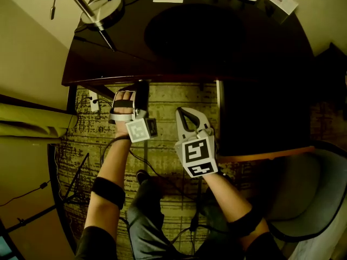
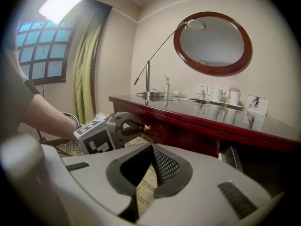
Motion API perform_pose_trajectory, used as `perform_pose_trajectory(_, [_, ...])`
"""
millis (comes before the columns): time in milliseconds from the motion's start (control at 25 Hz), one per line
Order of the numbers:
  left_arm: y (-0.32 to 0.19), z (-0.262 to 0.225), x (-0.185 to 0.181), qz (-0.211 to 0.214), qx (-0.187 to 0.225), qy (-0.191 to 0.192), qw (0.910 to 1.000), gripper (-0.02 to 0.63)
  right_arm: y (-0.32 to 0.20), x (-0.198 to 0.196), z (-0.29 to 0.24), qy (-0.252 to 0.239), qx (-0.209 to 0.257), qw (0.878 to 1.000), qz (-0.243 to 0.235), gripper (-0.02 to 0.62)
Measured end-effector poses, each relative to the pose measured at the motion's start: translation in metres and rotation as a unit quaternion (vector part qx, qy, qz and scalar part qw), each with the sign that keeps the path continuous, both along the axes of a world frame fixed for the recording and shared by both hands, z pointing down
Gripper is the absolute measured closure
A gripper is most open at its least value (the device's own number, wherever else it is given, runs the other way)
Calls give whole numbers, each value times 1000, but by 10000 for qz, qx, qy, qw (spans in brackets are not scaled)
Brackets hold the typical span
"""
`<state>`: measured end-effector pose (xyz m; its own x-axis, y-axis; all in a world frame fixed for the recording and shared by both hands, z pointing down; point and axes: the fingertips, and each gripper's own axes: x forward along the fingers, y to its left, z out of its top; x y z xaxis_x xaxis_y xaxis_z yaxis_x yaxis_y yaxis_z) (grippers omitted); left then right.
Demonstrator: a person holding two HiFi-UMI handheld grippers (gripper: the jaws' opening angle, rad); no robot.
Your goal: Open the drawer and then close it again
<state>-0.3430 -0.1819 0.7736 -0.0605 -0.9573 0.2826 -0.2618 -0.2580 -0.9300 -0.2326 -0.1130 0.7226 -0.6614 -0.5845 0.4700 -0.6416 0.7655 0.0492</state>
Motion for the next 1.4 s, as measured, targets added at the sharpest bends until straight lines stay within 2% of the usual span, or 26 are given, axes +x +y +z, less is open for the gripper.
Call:
perform_pose_trajectory(280, [14,0,5,89,-74,-23,9999,541,1,8,1,53,-86,9999,59,591])
perform_pose_trajectory(680, [59,6,10,-187,-267,76,9994,541,33,18,-12,147,-264,9995,-123,591])
perform_pose_trajectory(920, [100,2,22,-114,-483,102,9987,540,52,23,-26,198,-372,9989,-190,591])
perform_pose_trajectory(1400, [194,14,42,-403,-919,368,9943,537,62,44,-57,223,-376,9988,-231,591])
